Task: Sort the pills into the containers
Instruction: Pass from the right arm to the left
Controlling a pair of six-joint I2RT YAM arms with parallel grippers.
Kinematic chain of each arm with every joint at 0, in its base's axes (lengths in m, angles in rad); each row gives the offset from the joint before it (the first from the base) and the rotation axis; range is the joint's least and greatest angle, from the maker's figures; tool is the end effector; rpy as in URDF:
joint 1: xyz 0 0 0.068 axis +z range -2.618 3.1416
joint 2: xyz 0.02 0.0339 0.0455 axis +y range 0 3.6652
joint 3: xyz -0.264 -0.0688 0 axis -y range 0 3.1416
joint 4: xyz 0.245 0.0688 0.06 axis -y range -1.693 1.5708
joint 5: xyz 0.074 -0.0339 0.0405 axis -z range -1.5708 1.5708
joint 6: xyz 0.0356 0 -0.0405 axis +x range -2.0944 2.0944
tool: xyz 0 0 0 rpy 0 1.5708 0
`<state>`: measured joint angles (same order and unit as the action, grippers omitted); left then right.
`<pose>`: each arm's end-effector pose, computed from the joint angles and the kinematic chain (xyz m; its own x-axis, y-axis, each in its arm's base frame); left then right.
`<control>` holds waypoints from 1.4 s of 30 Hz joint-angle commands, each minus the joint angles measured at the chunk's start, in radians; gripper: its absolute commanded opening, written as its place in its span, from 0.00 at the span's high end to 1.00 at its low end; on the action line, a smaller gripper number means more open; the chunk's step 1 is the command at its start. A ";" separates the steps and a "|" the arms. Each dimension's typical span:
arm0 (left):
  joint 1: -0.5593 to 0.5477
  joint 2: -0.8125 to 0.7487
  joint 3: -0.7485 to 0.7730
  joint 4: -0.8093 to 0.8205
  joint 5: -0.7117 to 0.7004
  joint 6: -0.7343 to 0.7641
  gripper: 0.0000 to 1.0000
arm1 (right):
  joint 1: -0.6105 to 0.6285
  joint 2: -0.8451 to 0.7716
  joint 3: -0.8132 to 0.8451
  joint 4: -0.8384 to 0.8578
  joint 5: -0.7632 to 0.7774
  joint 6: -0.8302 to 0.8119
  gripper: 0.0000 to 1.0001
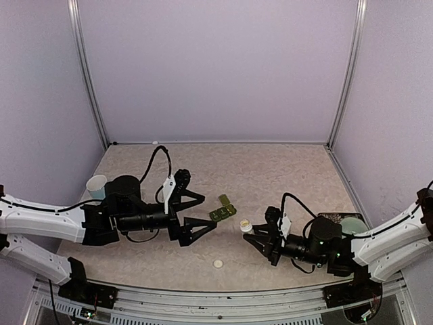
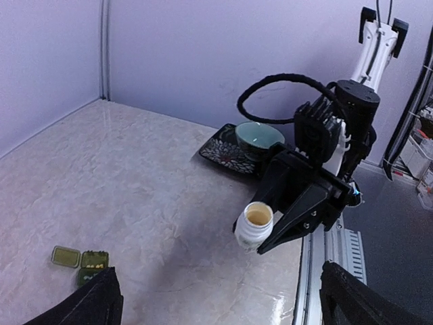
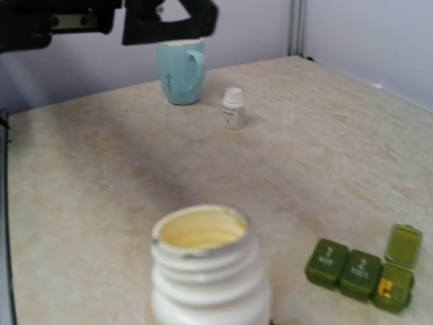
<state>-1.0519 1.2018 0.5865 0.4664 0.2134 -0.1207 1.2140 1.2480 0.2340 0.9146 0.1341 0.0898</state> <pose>0.1259 -0.2357 0.2512 -0.1877 0.0914 -0.9780 0.9367 0.3161 -0.1503 0.0832 0.2095 0.1767 -0.1136 -0.0504 -0.9922 -0.8755 0.4772 0.0760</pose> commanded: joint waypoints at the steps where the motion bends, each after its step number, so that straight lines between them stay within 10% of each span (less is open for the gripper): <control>1: -0.066 0.084 0.100 -0.033 0.040 0.100 0.01 | -0.008 0.005 0.037 0.007 -0.050 -0.004 0.79; 42: -0.092 0.331 0.345 -0.178 0.147 0.167 0.93 | -0.008 -0.018 0.047 -0.055 -0.071 -0.001 0.75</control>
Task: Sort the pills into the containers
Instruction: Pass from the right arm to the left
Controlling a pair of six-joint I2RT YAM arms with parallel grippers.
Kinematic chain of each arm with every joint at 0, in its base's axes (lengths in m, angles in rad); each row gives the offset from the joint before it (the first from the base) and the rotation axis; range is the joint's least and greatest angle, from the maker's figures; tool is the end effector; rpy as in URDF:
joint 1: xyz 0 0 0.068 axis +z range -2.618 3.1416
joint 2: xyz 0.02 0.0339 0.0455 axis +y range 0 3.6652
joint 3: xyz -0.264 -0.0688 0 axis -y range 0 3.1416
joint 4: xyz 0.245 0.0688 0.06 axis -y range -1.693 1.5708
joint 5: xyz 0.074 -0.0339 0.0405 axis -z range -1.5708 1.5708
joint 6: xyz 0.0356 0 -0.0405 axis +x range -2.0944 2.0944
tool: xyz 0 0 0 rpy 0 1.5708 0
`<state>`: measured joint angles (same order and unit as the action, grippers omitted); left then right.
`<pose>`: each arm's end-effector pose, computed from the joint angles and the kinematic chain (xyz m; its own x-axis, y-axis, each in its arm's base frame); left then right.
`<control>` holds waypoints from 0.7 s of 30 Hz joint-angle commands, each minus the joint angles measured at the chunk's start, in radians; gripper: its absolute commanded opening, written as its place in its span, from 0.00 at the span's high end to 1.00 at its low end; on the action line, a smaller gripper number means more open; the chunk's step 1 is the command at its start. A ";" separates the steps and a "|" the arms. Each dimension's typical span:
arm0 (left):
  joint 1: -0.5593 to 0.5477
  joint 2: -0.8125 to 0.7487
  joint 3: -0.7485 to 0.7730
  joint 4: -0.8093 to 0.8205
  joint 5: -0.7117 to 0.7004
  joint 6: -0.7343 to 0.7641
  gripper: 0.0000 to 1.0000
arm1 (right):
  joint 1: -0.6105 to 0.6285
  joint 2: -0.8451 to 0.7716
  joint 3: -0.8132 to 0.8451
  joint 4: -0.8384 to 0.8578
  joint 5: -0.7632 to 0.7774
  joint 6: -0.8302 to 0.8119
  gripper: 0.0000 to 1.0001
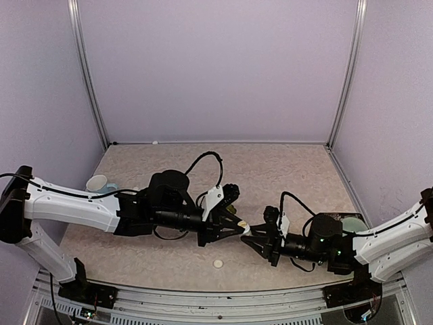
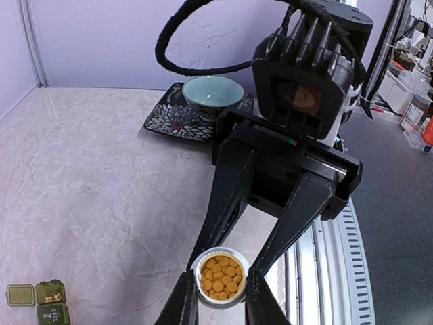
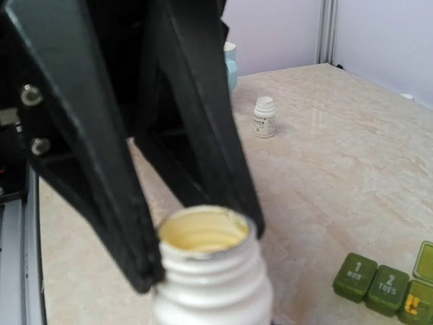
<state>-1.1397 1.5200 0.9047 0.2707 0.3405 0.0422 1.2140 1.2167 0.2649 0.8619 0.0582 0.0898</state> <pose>0.1323 -0.3162 0.2484 -0.0994 0.3112 -0.9451 0.9928 0.0953 -0.0730 0.0818 0.2135 0.1866 -0.1133 -0.0477 -0.9924 -0.9087 0.4089 0.0841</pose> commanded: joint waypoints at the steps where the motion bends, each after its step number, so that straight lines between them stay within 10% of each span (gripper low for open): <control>1: -0.005 0.015 0.028 0.018 0.022 0.004 0.94 | -0.008 0.014 0.017 -0.003 0.005 -0.002 0.75; 5: -0.004 0.011 0.027 0.015 0.019 0.002 0.95 | -0.008 0.016 0.020 -0.009 0.016 -0.002 0.72; 11: -0.005 -0.005 0.009 -0.018 -0.066 -0.002 0.91 | -0.008 0.018 0.022 -0.029 0.051 0.002 0.42; 21: 0.001 -0.014 -0.046 -0.087 -0.274 -0.028 0.90 | -0.010 0.047 0.027 -0.060 0.086 0.026 0.30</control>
<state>-1.1397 1.5185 0.8810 0.2283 0.1818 0.0292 1.2102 1.2503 0.2668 0.8299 0.1181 0.0986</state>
